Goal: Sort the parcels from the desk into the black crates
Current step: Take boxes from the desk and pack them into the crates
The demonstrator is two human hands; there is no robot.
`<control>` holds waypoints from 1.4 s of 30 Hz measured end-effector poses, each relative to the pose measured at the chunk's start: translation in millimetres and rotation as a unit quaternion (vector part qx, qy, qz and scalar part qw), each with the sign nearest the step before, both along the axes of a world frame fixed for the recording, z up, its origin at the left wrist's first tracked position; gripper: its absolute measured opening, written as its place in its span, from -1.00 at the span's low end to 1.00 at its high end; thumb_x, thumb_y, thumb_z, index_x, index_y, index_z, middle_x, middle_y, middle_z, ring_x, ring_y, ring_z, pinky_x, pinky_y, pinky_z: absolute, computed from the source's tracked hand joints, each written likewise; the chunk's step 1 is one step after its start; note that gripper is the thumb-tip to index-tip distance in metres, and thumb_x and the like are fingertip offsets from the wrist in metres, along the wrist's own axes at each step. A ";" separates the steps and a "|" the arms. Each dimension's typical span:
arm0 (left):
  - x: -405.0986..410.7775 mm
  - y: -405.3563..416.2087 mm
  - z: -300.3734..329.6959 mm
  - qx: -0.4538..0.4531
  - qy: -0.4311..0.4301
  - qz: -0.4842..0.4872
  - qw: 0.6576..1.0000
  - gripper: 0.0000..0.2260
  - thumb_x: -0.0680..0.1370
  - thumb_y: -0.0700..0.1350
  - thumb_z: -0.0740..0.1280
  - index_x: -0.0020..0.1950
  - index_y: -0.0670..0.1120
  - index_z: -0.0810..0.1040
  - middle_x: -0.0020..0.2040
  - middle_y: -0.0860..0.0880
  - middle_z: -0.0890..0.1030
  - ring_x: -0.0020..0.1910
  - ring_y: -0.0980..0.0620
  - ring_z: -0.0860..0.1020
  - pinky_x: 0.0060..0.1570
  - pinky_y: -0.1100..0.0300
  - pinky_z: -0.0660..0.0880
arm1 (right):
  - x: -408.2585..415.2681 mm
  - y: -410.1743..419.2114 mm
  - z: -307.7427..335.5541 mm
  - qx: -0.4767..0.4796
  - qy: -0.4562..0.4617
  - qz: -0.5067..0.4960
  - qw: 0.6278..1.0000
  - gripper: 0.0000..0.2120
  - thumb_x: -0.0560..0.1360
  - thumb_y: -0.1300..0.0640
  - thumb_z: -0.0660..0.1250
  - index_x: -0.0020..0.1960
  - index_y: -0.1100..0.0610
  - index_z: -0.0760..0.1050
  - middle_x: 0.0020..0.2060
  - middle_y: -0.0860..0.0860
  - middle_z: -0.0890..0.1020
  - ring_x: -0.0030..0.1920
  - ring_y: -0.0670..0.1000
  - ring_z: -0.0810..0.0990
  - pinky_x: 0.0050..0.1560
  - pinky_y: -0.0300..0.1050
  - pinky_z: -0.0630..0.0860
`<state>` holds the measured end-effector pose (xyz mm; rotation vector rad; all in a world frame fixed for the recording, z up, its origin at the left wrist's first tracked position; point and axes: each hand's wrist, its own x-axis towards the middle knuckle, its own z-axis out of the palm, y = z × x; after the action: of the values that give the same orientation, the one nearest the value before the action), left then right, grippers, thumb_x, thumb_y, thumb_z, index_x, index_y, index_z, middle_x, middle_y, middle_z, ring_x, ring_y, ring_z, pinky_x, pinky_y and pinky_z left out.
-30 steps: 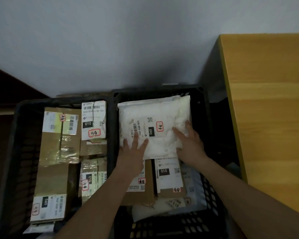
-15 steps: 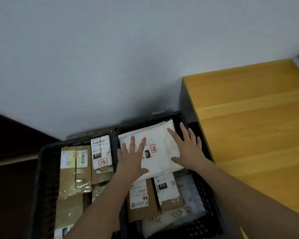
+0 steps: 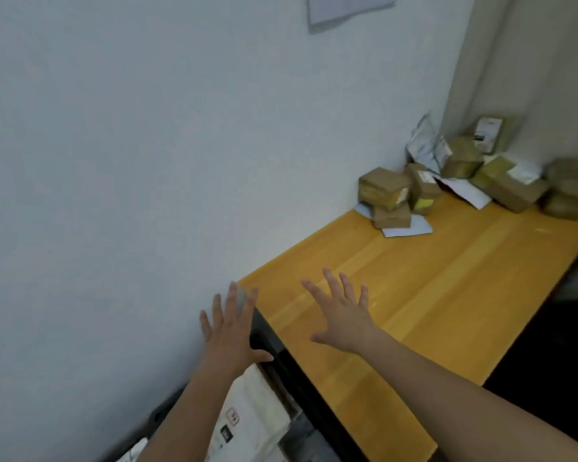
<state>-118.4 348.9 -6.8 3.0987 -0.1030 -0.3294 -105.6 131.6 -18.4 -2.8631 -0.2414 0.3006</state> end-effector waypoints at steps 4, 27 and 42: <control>26.8 -63.7 37.7 0.020 -0.050 -0.023 0.998 0.10 0.41 0.27 0.44 0.53 0.15 -0.42 0.56 -0.08 -0.37 0.56 -0.23 -0.24 0.49 -0.25 -0.13 | 4.7 -70.3 25.1 0.018 -0.028 -0.040 0.999 0.00 0.46 -0.21 0.42 0.56 -0.25 -0.28 0.56 -0.01 -0.35 0.56 0.20 -0.31 0.45 0.44 -0.21; 157.4 -443.5 62.0 -0.079 -0.050 -0.097 0.991 -0.16 0.55 0.18 0.32 0.59 0.13 -0.22 0.60 -0.09 -0.13 0.58 -0.20 -0.08 0.51 -0.18 0.04 | 81.7 -476.4 62.3 0.049 -0.050 -0.236 0.969 -0.18 0.56 -0.06 0.33 0.57 -0.24 -0.18 0.58 0.04 -0.19 0.57 0.19 -0.13 0.46 0.42 -0.08; 318.4 -460.9 23.6 -0.177 -0.003 -0.048 0.983 -0.32 0.60 0.21 0.20 0.59 0.14 -0.10 0.61 -0.06 -0.15 0.57 -0.18 -0.12 0.50 -0.20 -0.04 | 256.5 -487.8 37.9 0.002 0.020 -0.212 0.977 -0.22 0.57 -0.10 0.29 0.59 -0.18 -0.14 0.57 0.08 -0.10 0.55 0.20 -0.03 0.49 0.36 0.00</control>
<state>200.0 -112.0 16.9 2.7466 -0.2784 -0.2694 150.9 -356.2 19.5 -2.8055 0.3730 0.2682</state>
